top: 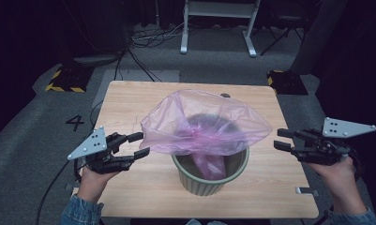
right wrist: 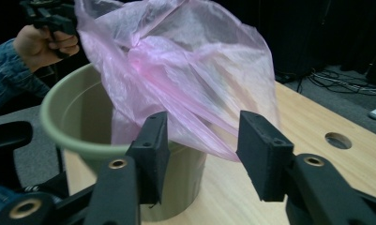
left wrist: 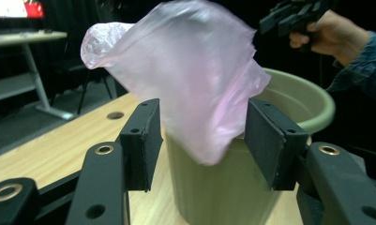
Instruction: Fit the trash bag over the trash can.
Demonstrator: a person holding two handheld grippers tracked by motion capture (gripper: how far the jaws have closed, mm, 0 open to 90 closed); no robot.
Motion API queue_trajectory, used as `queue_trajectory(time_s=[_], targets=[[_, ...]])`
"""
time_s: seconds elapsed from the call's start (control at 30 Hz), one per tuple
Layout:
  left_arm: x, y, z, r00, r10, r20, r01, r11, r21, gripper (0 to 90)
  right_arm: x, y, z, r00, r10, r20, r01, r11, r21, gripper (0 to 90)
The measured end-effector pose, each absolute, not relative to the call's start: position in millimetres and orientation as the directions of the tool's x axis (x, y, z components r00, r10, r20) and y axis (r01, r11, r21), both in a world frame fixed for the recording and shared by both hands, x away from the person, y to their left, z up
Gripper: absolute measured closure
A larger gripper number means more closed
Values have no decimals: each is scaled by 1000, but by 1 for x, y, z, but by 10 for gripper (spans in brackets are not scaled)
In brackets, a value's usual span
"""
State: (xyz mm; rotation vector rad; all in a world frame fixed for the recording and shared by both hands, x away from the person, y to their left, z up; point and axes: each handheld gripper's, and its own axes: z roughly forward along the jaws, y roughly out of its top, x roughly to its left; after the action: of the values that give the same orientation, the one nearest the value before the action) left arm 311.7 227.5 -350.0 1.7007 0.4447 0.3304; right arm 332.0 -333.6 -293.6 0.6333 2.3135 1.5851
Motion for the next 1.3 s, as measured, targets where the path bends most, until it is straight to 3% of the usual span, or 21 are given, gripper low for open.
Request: queue_trajectory(time_s=[0.27,0.33,0.43,0.53,0.73,1.03,1.1,1.17,1.23,1.3], targets=[[320,228,-347,881,470,-63,131,-114,985,451,357,-316,-291,-857,515,-6,194,333,923,476],[318,223,-346,886,462,-41,122,-147,982,527,361,-311,-292,-862,507,-5,195,341,919,463],[318,215,-348,880,475,-21,130,-198,972,777,359,-300,-296,-889,458,-10,170,351,921,454],[320,211,-354,883,469,-27,131,-190,973,853,356,-287,-302,-918,395,-24,135,368,920,450],[320,206,-359,903,429,-24,115,-188,975,888,361,-256,-318,-944,321,-69,88,449,889,455],[321,202,-359,920,393,-9,93,-197,976,892,377,-246,-311,-935,324,-144,1,409,912,380],[321,202,-359,919,395,-10,95,-196,976,892,383,-241,-313,-943,308,-129,18,435,900,436],[320,203,-360,918,398,-13,95,-187,978,892,384,-237,-317,-958,274,-85,54,462,885,721],[316,205,-362,919,394,-10,91,-186,978,892,377,-236,-318,-968,244,-62,63,473,879,876],[312,206,-364,923,385,-10,85,-178,980,892,369,-240,-318,-975,220,-38,68,455,888,896]])
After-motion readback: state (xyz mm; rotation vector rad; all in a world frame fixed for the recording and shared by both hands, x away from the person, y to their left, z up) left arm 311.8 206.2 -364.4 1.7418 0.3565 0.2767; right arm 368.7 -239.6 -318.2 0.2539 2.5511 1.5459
